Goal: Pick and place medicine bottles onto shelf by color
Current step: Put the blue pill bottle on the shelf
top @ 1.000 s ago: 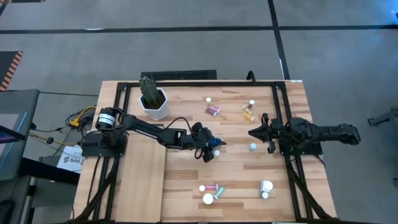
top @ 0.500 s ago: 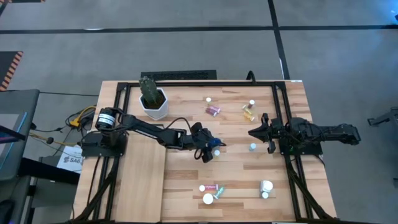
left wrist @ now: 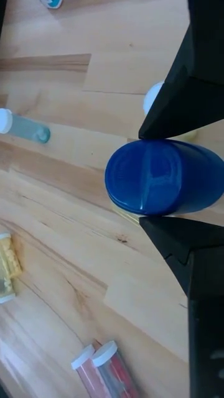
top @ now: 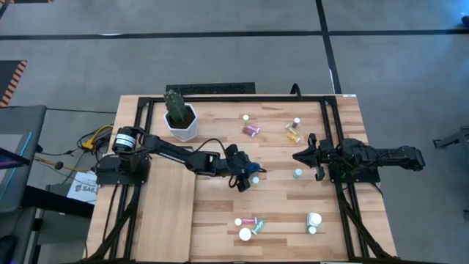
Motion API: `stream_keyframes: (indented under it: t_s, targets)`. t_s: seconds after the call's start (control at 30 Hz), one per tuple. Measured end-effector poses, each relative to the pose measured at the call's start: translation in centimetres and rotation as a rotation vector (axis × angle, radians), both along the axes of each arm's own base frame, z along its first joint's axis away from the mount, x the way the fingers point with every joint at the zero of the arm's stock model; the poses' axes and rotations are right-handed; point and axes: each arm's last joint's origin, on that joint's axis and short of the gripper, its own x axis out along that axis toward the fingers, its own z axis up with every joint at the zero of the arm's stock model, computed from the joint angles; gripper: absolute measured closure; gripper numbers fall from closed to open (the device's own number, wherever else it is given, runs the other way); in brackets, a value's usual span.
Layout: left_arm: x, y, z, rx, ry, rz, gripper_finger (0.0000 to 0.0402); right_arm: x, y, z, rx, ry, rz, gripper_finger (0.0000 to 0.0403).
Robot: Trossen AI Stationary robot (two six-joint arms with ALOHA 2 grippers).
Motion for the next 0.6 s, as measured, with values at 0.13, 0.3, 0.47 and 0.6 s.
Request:
stream_keyframes:
  t_s: [0.13,0.3,0.47,0.6]
  targets:
    - [-0.11,-0.02,-0.09,-0.018,0.014,0.002,0.0209,0.00,0.00,0.00,0.000,0.000,0.000,0.0347]
    - [-0.13,-0.02,-0.12,-0.018,0.018,0.002,0.0209,0.00,0.00,0.00,0.000,0.000,0.000,0.0347]
    - [-0.13,-0.01,-0.11,-0.021,0.016,0.008,0.0219,0.00,0.00,0.00,0.000,0.000,0.000,0.0347]
    - [-0.15,0.00,-0.12,-0.017,0.016,0.014,0.0236,0.00,0.00,0.00,0.000,0.000,0.000,0.0347]
